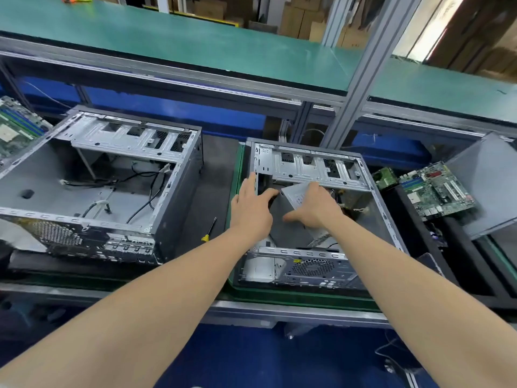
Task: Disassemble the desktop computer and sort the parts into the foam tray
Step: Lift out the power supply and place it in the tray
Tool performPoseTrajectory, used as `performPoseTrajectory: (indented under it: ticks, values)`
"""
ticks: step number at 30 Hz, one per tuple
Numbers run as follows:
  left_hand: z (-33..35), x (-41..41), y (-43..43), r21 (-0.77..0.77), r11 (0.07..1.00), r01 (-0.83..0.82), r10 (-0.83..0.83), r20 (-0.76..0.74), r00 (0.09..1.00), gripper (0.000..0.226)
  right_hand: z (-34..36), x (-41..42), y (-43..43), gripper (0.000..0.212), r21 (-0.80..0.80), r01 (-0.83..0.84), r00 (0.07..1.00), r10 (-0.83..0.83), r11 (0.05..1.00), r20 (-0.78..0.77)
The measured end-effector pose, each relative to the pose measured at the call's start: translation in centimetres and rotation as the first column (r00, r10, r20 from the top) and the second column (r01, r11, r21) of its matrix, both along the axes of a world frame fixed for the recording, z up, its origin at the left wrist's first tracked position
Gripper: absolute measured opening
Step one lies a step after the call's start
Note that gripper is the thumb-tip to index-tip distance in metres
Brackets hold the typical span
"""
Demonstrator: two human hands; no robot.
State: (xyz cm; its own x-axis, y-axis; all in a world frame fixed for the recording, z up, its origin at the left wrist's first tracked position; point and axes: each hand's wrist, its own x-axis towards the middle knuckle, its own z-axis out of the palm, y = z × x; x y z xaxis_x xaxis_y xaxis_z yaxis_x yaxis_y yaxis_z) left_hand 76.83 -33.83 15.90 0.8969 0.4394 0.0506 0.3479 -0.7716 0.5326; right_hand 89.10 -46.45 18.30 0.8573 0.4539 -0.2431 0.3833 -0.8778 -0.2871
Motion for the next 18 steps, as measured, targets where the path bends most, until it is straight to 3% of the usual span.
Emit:
performPoseTrajectory:
  ticks: [7, 10, 13, 18]
  values:
    - [0.1, -0.3, -0.1, 0.046, 0.998, -0.03, 0.028, 0.054, 0.998, 0.043, 1.2, 1.2, -1.4, 0.131, 0.093, -0.044, 0.998, 0.048, 0.995, -0.032]
    - [-0.1, 0.0, -0.2, 0.12, 0.991, -0.062, 0.059, 0.033, 0.998, 0.035, 1.7, 1.9, -2.4, 0.133, -0.003, -0.193, 0.981, 0.193, 0.981, -0.013]
    - [-0.4, 0.2, -0.4, 0.29, 0.954, -0.077, 0.075, 0.018, 0.997, 0.033, 2.1, 3.0, -4.1, 0.132, -0.129, -0.342, 0.938, 0.347, 0.931, 0.016]
    - [-1.0, 0.9, -1.0, 0.627, 0.776, 0.069, -0.023, -0.081, 0.996, 0.045, 2.9, 5.5, -6.0, 0.134, -0.133, -0.449, 0.893, 0.449, 0.884, -0.027]
